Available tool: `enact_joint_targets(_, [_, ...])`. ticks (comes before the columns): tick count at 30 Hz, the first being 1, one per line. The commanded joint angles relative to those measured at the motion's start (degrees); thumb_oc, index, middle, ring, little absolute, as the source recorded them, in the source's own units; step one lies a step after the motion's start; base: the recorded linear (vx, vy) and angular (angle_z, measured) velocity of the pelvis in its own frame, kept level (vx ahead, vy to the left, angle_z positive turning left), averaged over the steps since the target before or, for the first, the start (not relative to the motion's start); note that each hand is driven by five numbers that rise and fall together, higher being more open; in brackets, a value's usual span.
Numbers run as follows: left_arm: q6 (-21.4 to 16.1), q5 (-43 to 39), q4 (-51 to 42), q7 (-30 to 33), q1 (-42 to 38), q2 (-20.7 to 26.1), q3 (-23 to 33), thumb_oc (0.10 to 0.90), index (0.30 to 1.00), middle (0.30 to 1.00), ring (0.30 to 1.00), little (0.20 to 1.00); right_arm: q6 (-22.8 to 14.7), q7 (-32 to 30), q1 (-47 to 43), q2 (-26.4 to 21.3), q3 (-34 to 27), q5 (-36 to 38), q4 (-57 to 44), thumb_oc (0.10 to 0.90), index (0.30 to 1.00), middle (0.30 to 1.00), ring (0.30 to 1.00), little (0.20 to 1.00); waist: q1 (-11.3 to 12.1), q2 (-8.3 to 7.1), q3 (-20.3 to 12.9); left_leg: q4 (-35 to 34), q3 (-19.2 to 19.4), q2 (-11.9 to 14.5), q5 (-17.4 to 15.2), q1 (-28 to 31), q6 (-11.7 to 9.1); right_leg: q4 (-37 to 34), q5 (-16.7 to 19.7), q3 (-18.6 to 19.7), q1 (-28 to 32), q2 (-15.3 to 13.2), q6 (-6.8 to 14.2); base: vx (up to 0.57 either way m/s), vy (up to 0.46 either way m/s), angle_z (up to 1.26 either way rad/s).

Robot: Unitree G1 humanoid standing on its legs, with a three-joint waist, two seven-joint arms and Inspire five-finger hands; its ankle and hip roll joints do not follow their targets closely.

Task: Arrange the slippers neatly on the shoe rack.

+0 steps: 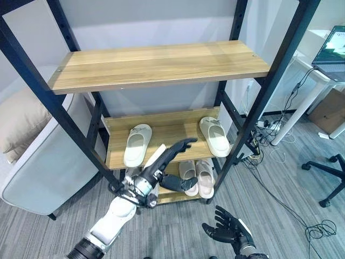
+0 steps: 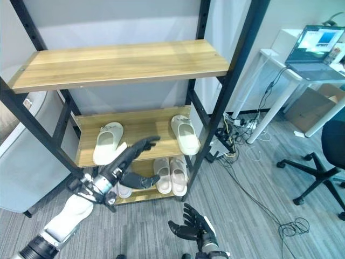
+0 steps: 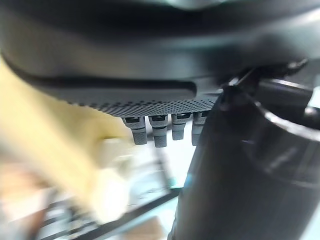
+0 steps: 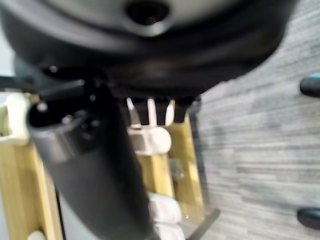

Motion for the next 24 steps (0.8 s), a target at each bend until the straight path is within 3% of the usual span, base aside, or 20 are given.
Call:
enact_joint_targets(1, [-8.64, -0.03, -3.44, 1.94, -10.55, -1.74, 4.29, 0.800, 0.900, 0.900, 0.900, 0.900, -3.36, 3.18, -1.09, -1.84, -1.90, -1.34, -7.10, 0.800, 0.900, 0.900, 0.900, 0.900, -0.18, 0.48, -0.95, 0.33, 2.21, -7.42, -9.22, 1.29, 5.45, 0.27, -4.23, 0.54, 0.48, 0.51, 3.00, 0.05, 0.006, -0.01])
enact_joint_targets(7, [-7.18, 13.71, 9.19, 6.74, -18.40, -2.48, -1.06, 0.800, 0.900, 0.900, 0.900, 0.900, -3.46, 3.71, -1.30, -3.76, -1.99, -3.31, -7.43, 0.800, 0.900, 0.900, 0.900, 0.900, -1.70, 1.37, -1.11, 0.33, 3.08, -7.34, -9.63, 1.72, 5.29, 0.27, -4.48, 1.15, 0.68, 0.53, 3.10, 0.04, 0.020, -0.04])
enact_joint_targets(10, [-3.66, 32.82, 21.66, 11.75, -25.56, 2.96, -3.94, 0.800, 0.900, 0.900, 0.900, 0.900, -3.98, 2.83, -1.80, -5.48, -3.02, -4.61, -7.81, 0.800, 0.900, 0.900, 0.900, 0.900, -3.40, 2.50, -0.56, 0.33, 4.42, -7.14, -9.73, 1.40, 5.14, 0.27, -4.05, 2.11, -0.30, 0.71, 3.43, 0.04, 0.032, -0.19])
enact_joint_targets(14, [-1.77, 42.36, 24.39, 15.30, -28.06, 7.39, -5.09, 0.800, 0.900, 0.900, 0.900, 0.900, -5.03, 1.59, -1.33, -5.91, -4.16, -4.75, -8.48, 0.800, 0.900, 0.900, 0.900, 0.900, -4.10, 2.76, 0.11, 0.33, 5.46, -7.06, -9.54, 0.27, 5.13, 0.27, -3.62, 3.08, -1.87, 0.85, 3.70, -0.01, 0.029, -0.25])
enact_joint_targets(17, [-0.95, 45.99, 24.30, 17.43, -26.83, 8.98, -3.49, 0.800, 0.900, 0.900, 0.900, 0.900, -5.95, 0.12, 0.14, -5.36, -5.85, -4.56, -8.76, 0.800, 0.900, 0.900, 0.900, 0.900, -4.43, 2.71, 0.21, 0.33, 6.28, -7.10, -9.47, -0.75, 5.11, 0.27, -3.10, 3.99, -3.32, 0.91, 3.77, 0.00, 0.024, -0.18])
enact_joint_targets(24, [-0.03, 44.62, 23.20, 20.67, -23.11, 9.22, 3.25, 0.800, 0.900, 0.900, 0.900, 0.900, -6.31, -1.01, 0.87, -4.37, -7.40, -3.01, -6.99, 0.800, 0.900, 0.900, 0.900, 0.900, -4.34, 2.31, 0.09, 0.33, 6.98, -7.17, -9.20, -2.51, 5.03, 0.27, -2.45, 4.99, -5.52, 0.77, 3.81, -0.01, 0.023, -0.12])
